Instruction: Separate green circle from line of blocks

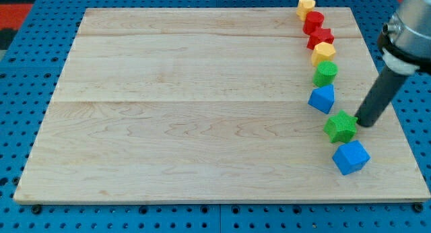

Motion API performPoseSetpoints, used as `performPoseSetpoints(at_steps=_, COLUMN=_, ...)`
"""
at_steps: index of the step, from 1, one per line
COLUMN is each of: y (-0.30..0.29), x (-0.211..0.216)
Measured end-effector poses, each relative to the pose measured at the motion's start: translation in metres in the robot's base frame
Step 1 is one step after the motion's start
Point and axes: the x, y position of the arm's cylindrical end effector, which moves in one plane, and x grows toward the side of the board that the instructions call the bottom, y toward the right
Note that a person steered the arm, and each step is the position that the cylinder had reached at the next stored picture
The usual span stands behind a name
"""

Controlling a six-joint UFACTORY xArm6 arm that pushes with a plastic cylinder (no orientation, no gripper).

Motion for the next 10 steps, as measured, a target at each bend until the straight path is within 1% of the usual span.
performPoseSetpoints(at_steps=1, y=0.043, x=-0.067)
performPoseSetpoints(at_steps=2, y=0.027, x=-0.107)
performPoseSetpoints(at_steps=3, y=-0.032, x=-0.081)
performPoseSetpoints(at_steps=4, y=-0.072, x=-0.063)
performPoseSetpoints(at_steps=5, y=-0.024, x=-0.082)
performPoseSetpoints(at_steps=6, y=-0.052, x=-0.084)
performPoseSetpoints(at_steps=7, y=-0.124, x=-0.091)
performPoseSetpoints(at_steps=8, y=-0.126, x=-0.092)
performPoseSetpoints(at_steps=9, y=-0.123, x=-0.100)
performPoseSetpoints(at_steps=10, y=-0.135, x=-0.114)
